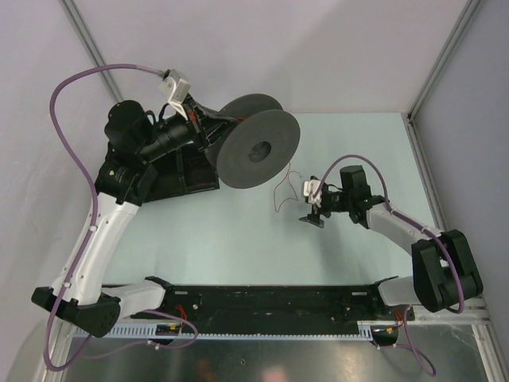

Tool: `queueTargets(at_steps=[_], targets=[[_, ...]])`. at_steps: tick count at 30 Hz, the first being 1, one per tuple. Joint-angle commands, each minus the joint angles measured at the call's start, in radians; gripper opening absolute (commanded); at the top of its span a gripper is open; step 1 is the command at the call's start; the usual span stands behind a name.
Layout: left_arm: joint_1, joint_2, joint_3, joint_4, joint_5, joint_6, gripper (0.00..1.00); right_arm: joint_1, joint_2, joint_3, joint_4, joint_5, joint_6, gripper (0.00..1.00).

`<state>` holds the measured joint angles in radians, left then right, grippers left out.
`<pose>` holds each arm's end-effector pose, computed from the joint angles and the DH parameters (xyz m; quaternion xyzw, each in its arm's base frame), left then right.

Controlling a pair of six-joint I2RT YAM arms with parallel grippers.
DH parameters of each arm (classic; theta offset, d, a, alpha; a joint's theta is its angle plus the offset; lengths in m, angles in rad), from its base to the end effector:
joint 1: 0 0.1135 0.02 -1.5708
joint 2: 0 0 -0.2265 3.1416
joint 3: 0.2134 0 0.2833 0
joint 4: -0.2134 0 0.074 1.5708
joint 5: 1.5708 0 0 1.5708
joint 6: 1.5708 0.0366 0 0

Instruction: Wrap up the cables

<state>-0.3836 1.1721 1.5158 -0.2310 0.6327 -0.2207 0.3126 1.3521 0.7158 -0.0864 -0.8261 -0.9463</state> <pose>0.2473 -0.1231 0.4837 0.2828 0.6121 -0.4088 0.6150 0.2803 0.1189 0.1530 -0.6249 0.5776 0.2302 0.4721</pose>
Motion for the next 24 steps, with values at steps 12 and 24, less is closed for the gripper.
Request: queueTargets(at_steps=[12, 24], targets=[[0.007, 0.016, 0.059, 0.1, 0.032, -0.094, 0.0, 0.118, 0.199, -0.032, 0.423, 0.121, -0.1, 0.57], [0.035, 0.049, 0.008, 0.107, -0.405, -0.198, 0.0, 0.15, 0.011, -0.05, 0.136, 0.084, -0.158, 0.0]])
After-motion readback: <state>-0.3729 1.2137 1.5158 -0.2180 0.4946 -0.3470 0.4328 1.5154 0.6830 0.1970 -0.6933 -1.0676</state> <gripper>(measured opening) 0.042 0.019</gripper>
